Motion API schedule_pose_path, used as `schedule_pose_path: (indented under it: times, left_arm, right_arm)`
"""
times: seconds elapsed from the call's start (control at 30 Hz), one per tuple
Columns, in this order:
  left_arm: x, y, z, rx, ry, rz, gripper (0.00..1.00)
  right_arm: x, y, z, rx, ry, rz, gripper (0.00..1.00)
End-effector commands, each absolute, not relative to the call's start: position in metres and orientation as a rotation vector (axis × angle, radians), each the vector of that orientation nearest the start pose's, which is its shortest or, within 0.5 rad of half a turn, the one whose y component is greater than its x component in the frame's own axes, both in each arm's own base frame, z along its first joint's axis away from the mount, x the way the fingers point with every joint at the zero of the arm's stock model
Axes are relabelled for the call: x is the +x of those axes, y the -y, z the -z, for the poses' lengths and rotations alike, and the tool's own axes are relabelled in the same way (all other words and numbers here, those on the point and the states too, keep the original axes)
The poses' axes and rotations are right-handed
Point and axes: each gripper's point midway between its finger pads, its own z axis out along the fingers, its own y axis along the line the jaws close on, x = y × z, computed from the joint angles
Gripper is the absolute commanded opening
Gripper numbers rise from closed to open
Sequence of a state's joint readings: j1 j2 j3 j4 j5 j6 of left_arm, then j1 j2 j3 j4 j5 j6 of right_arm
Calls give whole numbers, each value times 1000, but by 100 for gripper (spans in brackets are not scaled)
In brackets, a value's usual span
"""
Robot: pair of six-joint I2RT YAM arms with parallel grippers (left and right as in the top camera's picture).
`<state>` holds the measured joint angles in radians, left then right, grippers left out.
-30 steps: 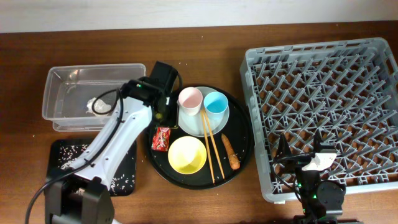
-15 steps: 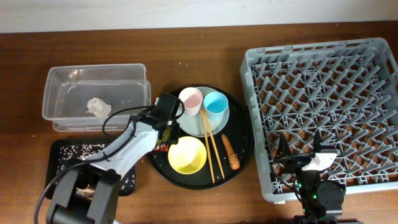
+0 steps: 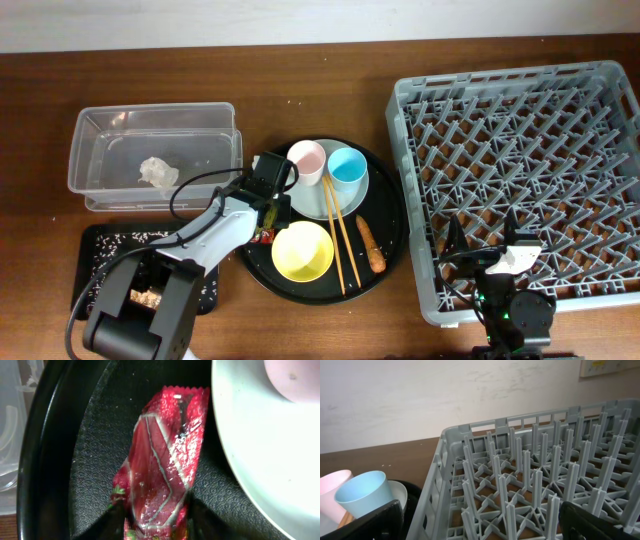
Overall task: Sort waste into correct bins and load items into the dishwasher rack
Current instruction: 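Grasp the red wrapper with left gripper and drop it in bin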
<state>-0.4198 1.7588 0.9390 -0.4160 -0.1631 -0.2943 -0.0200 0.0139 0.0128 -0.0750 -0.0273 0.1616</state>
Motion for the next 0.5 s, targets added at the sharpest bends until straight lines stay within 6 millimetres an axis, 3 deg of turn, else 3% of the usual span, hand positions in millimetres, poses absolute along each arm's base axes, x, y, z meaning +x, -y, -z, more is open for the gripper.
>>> schedule_pose_path:
  times: [0.0,0.13,0.23,0.37,0.47]
  left_arm:
    - [334,118,6,155,-2800,-83,27]
    - [341,121,-13,148,-2766,-64,11]
    - [353,126,-52,132,-2677,-15,3]
    - [367,129,-138,87,-2468,61,1]
    - [374,98,-185,-24,-2304,-97,0]
  right_arm:
    - [246,2,-156,136,-1643,-129,98]
    - [246,2,-156,136,-1643,-129,98]
    - [246,2,-156,136,-1643,-129,98]
    - [246,2,-156,136,-1643,-129,98]
    - [246,2,-156,136,-1643,-129,98]
